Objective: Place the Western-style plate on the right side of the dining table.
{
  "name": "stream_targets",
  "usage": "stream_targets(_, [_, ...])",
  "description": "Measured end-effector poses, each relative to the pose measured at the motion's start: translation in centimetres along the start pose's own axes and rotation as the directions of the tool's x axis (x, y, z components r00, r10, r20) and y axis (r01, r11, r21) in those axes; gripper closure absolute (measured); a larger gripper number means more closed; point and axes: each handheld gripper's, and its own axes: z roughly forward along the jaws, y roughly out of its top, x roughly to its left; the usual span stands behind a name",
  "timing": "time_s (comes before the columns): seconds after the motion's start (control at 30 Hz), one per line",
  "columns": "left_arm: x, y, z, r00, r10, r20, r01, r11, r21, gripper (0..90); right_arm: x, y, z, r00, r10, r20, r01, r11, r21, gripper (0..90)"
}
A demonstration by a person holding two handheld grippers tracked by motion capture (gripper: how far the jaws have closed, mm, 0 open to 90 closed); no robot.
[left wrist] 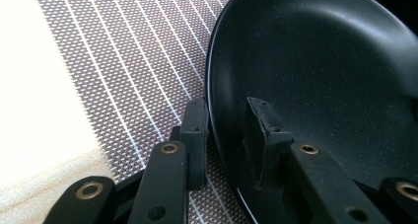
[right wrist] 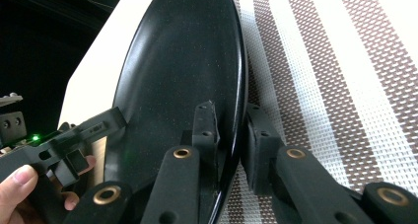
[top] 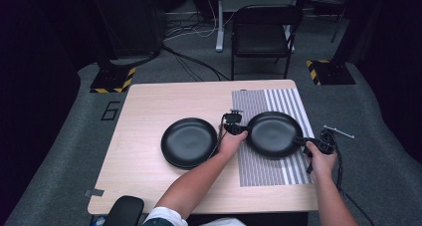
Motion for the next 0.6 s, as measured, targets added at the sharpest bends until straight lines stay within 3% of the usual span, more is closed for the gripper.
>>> stream_targets(0.3, [0.0,0.0,-0.1,1.0000,0.000,-0.006,0.000,1.0000,-0.005,71.8,-0.3,-0.3,0.3,0.9980,0.063,0.004,-0.064,0.998,0.015,76.6])
stream_targets(0.33, [-0.1,0.0,-0.1,1.0000,0.000,-0.006,0.000,1.0000,-0.006,71.7,-0.2,-0.3,0.3,0.9982,0.058,0.011,-0.059,0.998,0.015,76.2])
stream_targets(0.43, [-0.1,0.1,-0.1,1.0000,0.006,-0.004,-0.006,1.0000,-0.005,71.1,0.0,-0.4,0.5,0.9979,-0.015,0.063,0.014,1.000,0.015,73.0])
stream_targets(0.5, [0.0,0.1,-0.1,1.0000,0.009,-0.003,-0.009,0.9999,-0.007,70.9,0.5,-0.4,0.5,0.9947,-0.030,0.098,0.028,0.999,0.028,71.4])
stream_targets(0.6, [0.0,0.1,-0.1,0.9999,0.011,-0.002,-0.011,0.9999,-0.005,70.9,0.6,-0.4,0.4,0.9921,-0.050,0.114,0.047,0.998,0.029,71.5])
